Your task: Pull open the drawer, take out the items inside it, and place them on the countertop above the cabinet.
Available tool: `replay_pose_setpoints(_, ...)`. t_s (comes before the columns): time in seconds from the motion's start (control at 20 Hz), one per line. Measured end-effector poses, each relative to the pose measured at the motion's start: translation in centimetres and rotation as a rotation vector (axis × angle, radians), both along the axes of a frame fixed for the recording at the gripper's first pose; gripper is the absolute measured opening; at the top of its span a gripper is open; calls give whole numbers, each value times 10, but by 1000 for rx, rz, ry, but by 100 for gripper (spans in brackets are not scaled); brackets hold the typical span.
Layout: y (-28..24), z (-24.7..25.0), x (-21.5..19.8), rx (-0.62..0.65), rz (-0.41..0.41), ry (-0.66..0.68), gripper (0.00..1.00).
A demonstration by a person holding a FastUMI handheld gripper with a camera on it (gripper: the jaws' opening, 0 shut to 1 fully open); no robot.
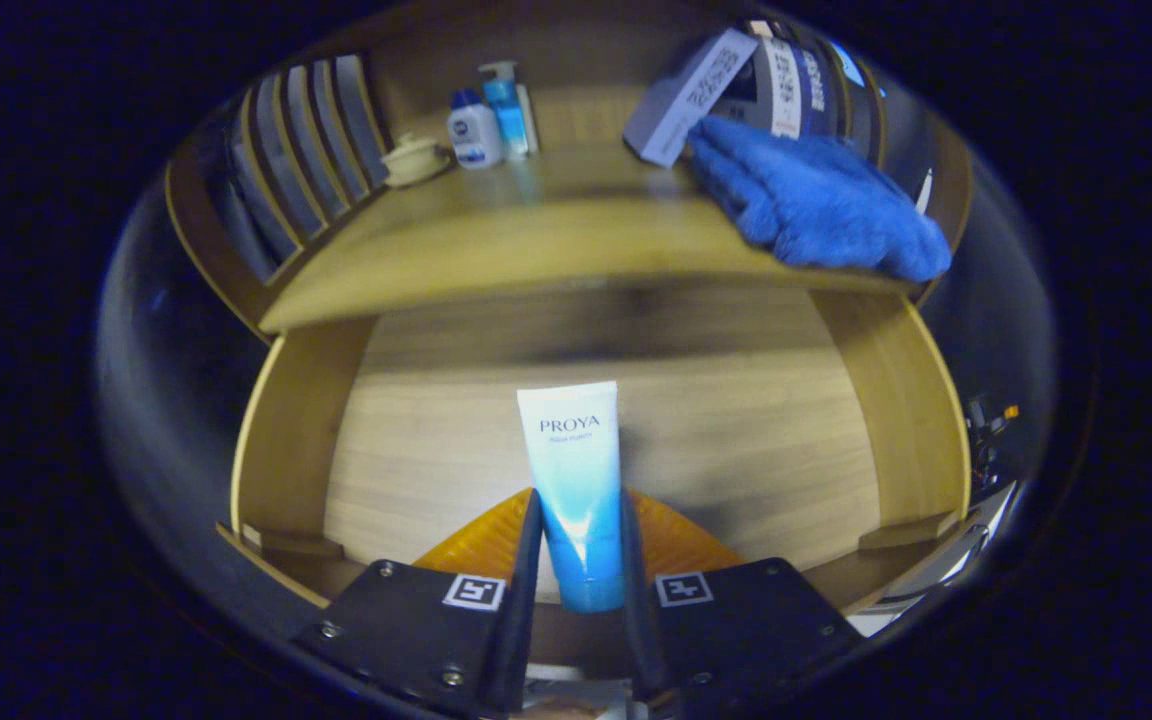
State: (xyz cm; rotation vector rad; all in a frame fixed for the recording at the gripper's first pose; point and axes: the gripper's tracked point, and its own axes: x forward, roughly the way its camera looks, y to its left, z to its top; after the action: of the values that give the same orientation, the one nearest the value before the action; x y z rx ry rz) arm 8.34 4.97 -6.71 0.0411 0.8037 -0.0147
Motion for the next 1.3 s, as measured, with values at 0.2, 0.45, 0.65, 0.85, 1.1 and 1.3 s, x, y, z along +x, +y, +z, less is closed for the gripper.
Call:
replay_pose_setpoints(0.2, -4, 57, -11, 36, 0, -157, 40)
replay_pose_setpoints(0.45, -8, 134, 9, -10, 30, -425, 40)
replay_pose_setpoints(0.65, -3, 178, 29, -118, 48, -577, 40)
replay_pose_setpoints(0.85, 5, 186, 67, -188, 61, -634, 40)
replay_pose_setpoints(1.1, 15, 154, 128, -103, 10, -572, 40)
replay_pose_setpoints(1.3, 13, 125, 162, -2, -66, -498, 40)
